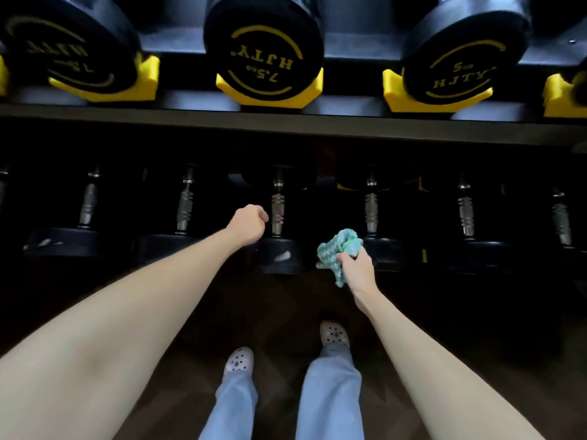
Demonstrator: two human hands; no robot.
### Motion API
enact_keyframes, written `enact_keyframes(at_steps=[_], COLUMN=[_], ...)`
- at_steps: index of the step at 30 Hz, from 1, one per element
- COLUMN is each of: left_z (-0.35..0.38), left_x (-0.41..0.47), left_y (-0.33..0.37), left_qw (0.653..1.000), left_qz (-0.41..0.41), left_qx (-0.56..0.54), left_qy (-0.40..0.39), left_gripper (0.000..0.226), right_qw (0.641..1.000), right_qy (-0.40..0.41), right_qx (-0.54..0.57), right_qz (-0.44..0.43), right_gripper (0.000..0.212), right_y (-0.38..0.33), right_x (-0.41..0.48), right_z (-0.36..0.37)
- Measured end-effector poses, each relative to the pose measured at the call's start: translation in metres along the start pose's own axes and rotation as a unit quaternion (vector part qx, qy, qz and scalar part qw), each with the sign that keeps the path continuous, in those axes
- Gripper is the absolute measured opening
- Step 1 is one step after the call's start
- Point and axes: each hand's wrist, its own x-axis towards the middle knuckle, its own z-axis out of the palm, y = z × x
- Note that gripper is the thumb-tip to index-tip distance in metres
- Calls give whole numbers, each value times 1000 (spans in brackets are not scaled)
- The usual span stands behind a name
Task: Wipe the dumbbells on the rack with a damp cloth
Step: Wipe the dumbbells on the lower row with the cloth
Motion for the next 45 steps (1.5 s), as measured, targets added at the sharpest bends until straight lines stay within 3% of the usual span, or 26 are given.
enact_keyframes(at_steps=[5, 9, 14, 19, 28, 35, 39, 42, 45], left_z=[-10, -7, -11, -10, -15, -28, -32, -36, -43], left_x=[7, 15, 29, 31, 31, 36, 35, 31, 29], left_y=[-52, -71, -99, -107, -108, -109, -103, -100, -97], left_qw=[999, 995, 991, 984, 976, 973, 970, 968, 968], left_qz=[-19, -13, -24, -40, -72, -89, -80, -78, -75], left_qx=[22, 37, -10, -72, -135, -159, -202, -212, -215], left_qy=[-44, -94, -134, -157, -157, -145, -112, -109, -104], left_gripper=[45, 52, 53, 54, 45, 46, 45, 44, 45], right_qw=[990, 984, 982, 981, 962, 946, 928, 911, 905], right_qy=[98, 129, 182, 175, 90, 12, -65, -112, -146], right_qx=[54, 72, -2, -68, -184, -236, -275, -299, -347], right_qz=[89, 104, 48, -37, -182, -221, -242, -261, -198], right_gripper=[44, 44, 40, 31, 60, 62, 53, 29, 25], right_y=[20, 18, 18, 14, 13, 16, 11, 6, 6], right_x=[-8, -7, -16, -38, -53, -53, -56, -59, -59], right_z=[51, 80, 108, 120, 150, 149, 153, 164, 180])
